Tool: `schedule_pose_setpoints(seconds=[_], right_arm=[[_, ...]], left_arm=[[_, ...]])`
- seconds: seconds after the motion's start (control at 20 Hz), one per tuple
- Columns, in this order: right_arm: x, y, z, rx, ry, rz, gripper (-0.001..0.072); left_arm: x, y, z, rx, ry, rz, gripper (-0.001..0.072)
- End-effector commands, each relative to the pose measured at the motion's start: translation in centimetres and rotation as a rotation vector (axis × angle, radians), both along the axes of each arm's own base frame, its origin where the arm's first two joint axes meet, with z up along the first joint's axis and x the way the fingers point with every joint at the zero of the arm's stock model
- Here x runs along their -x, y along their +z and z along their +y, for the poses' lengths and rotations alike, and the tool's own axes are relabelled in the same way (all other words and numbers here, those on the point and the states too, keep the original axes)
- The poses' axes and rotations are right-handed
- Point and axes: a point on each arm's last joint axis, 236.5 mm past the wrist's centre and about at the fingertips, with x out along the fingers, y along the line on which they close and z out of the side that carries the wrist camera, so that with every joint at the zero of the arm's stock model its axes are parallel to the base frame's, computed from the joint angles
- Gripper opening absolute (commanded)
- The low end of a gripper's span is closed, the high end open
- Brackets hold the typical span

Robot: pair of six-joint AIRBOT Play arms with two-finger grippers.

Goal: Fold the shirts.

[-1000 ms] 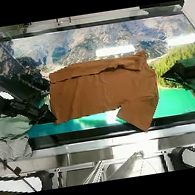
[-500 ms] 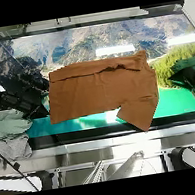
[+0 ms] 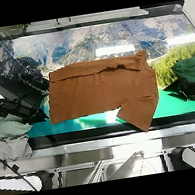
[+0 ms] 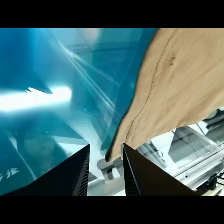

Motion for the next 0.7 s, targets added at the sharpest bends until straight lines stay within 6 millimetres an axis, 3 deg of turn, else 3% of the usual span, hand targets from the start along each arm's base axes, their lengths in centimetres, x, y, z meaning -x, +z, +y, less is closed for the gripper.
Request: schedule_pose_setpoints(seconds=[0.0,0.25,0.4,0.45,0.5,0.65], right_arm=[[0.2,-0.2,0.1,-0.003,0.002,0.004,0.046],[0.3,-0.3,0.1,-0.001,0.004,0.009,0.0459],[0.8,-0.9,0.3,-0.01,-0.008,0.035,0.0459],[1.4,-1.7,0.3,-0.009,-0.019,0.071,0.046],[2.2,-2.6,0.3,-0.004,-0.023,0.104,0.046],[4.2,-5.5,0.5,0.002,-0.064,0.194,0.0459]], left_arm=[[-0.4,-0.9,-0.5,-0.022,-0.009,-0.03,0.0236],[-0.6,-0.5,-4.9,0.017,-0.11,-0.055,0.0236],[-0.5,-0.6,-5.5,0.009,-0.14,-0.059,0.0219],[-0.6,-0.5,-5.3,0.009,-0.139,-0.062,0.0153],[-0.9,-0.2,-5.0,0.01,-0.132,-0.067,0.0035],[-1.7,0.7,-3.9,0.018,-0.108,-0.073,0.0013]])
